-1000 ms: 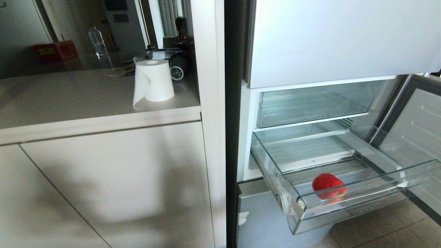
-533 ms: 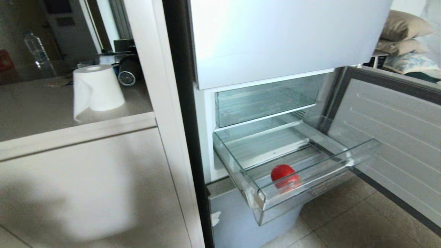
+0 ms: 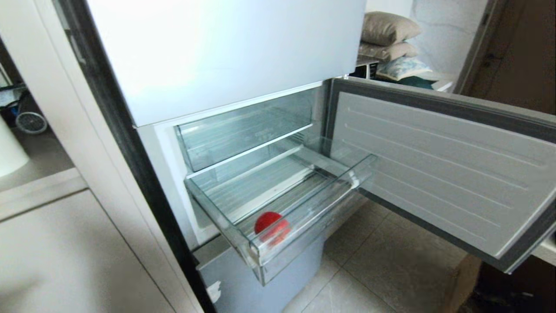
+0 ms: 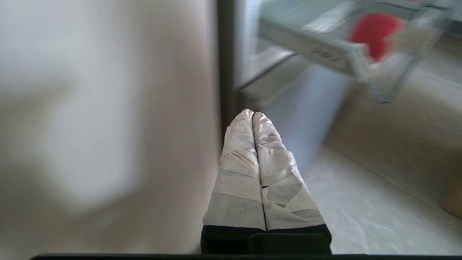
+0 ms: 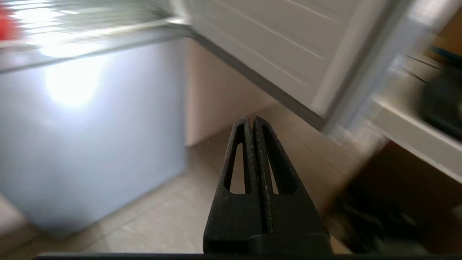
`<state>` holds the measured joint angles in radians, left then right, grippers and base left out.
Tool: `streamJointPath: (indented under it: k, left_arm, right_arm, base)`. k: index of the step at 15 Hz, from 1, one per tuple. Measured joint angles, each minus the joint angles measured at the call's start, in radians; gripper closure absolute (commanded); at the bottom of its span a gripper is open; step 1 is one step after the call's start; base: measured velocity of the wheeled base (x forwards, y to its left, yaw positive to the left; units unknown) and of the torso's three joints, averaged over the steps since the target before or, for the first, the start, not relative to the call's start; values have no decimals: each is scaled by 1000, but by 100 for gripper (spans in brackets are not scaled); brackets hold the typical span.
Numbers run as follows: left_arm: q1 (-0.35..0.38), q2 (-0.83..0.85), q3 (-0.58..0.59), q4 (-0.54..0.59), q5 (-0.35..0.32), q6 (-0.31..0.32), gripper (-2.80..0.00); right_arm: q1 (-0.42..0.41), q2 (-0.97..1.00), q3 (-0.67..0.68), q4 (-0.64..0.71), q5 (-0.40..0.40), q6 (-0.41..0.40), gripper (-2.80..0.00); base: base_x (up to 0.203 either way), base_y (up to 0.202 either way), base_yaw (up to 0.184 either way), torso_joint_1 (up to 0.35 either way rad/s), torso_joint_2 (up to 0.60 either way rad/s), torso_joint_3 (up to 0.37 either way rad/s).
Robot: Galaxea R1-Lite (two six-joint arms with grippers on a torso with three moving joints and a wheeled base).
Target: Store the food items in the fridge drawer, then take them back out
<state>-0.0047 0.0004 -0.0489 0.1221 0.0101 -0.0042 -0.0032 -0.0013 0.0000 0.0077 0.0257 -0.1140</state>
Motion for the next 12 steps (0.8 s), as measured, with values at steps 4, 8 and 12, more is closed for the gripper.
streamJointPath:
  k: [4,8,12]
  left_arm:
    - [0,0,0,0,0,0,0]
    - [0,0,0,0,0,0,0]
    - [0,0,0,0,0,0,0]
  right_arm:
    - [0,0,0,-1,7,4,0]
    - [0,49,-63,-46,-53,49,0]
    - [-83,294,-215,-75,-158,233,0]
  base:
    - [-2,2,-92,2,3,2]
    - [0,0,0,0,0,0]
    - [0,0,0,0,0,0]
